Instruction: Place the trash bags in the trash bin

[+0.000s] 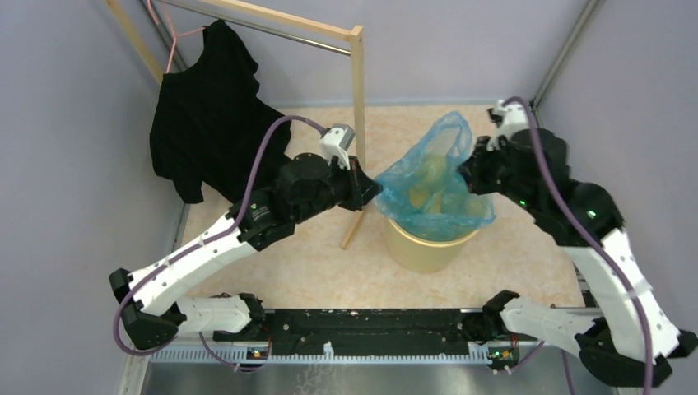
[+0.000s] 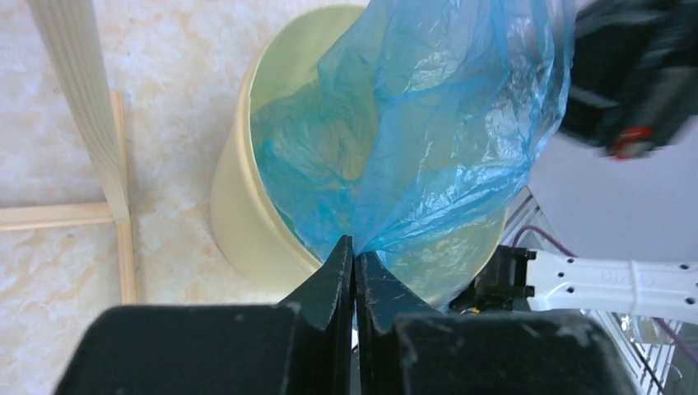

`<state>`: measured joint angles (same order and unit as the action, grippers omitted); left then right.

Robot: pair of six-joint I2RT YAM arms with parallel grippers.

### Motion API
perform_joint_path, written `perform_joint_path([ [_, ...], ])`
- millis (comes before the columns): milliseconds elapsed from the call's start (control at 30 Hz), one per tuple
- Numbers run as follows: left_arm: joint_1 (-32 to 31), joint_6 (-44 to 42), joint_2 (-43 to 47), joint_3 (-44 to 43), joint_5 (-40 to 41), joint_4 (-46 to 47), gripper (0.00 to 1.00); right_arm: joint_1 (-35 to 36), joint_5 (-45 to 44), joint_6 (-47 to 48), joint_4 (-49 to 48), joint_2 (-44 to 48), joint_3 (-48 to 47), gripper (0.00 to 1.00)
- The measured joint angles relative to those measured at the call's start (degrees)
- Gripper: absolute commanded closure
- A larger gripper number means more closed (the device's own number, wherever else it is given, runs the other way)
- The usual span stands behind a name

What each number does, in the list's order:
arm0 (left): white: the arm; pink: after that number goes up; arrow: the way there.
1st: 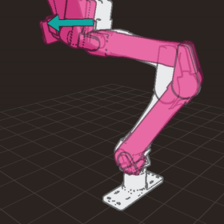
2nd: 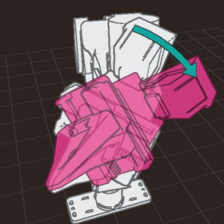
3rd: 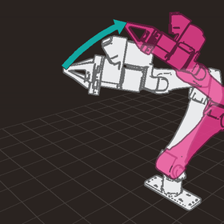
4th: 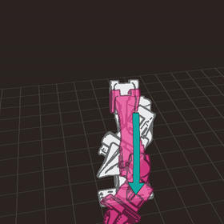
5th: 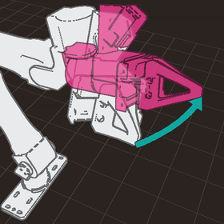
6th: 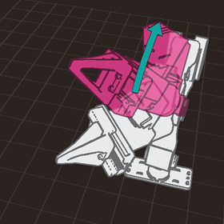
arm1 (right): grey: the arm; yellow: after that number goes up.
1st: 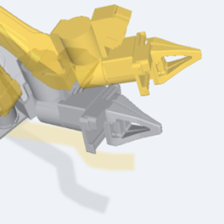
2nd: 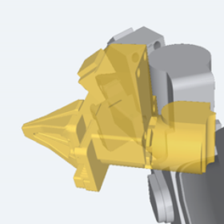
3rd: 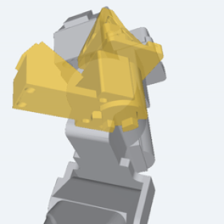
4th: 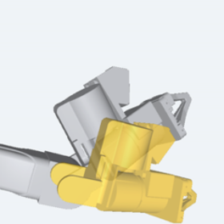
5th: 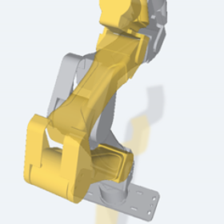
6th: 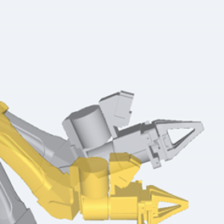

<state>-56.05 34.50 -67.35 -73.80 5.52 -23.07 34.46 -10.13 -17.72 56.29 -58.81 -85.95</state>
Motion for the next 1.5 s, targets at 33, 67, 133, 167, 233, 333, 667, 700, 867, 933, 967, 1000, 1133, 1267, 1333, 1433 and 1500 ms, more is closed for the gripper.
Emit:
perform_joint_path([
  [33,0.26,-0.07,0.50,-0.33,0.00,-0.22,0.88,0.00,-0.96,0.31,0.81,1.49,-1.75,0.92],
  [67,0.57,-0.07,1.09,-0.37,0.00,-0.33,0.86,0.00,-1.68,0.61,1.25,2.99,-2.51,0.83],
  [133,1.25,0.09,2.16,-0.28,-0.15,-0.92,0.78,0.00,-2.40,0.44,2.82,6.27,-2.54,0.59],
  [167,1.57,0.31,2.62,0.04,-0.52,-0.68,0.71,0.00,-2.47,0.31,3.48,7.65,-2.10,0.49],
  [233,2.12,1.05,3.76,1.66,-1.60,-0.02,0.65,0.00,-2.38,-0.57,4.61,8.83,-0.96,0.37],
  [333,2.27,2.14,4.90,4.20,-2.99,0.26,0.63,0.00,-2.36,-1.88,5.92,8.98,1.62,0.22],
  [667,2.27,4.13,5.11,5.66,-5.11,0.24,0.38,0.00,-3.10,-5.27,7.02,20.70,13.60,0.30],
  [700,2.27,4.17,5.11,5.66,-5.27,0.22,0.30,0.00,-3.06,-5.44,6.27,21.42,14.19,0.36],
  [867,2.27,6.16,5.73,7.93,-9.33,1.01,0.15,0.00,-1.29,-5.88,2.10,21.05,18.53,0.36],
  [933,2.27,7.02,5.66,9.20,-10.78,1.62,0.14,0.00,-0.55,-5.84,1.16,20.31,19.63,0.36],
  [967,2.25,7.43,5.46,9.88,-11.32,1.92,0.14,0.00,-0.37,-5.53,0.70,19.96,20.09,0.36],
  [1000,2.23,7.63,5.25,10.25,-11.61,2.10,0.14,0.00,-0.37,-5.25,0.26,19.67,20.33,0.37],
  [1133,2.21,7.91,3.54,10.71,-11.50,2.82,0.22,0.00,-1.66,-3.32,-0.52,18.34,20.44,0.36],
  [1267,2.05,7.80,1.88,10.71,-10.40,3.96,0.22,0.00,-3.65,-1.36,-0.44,17.53,20.13,0.33],
  [1333,1.88,7.61,1.05,10.54,-9.46,4.09,0.22,0.00,-4.52,-0.26,-0.11,17.03,19.34,0.34],
  [1433,1.64,7.37,-0.24,10.03,-8.15,4.59,0.26,0.00,-6.16,1.53,-1.14,15.98,18.45,0.35],
  [1500,1.60,7.28,-0.85,9.86,-7.13,5.14,0.31,0.00,-6.43,2.73,-1.86,15.08,18.43,0.36],
])
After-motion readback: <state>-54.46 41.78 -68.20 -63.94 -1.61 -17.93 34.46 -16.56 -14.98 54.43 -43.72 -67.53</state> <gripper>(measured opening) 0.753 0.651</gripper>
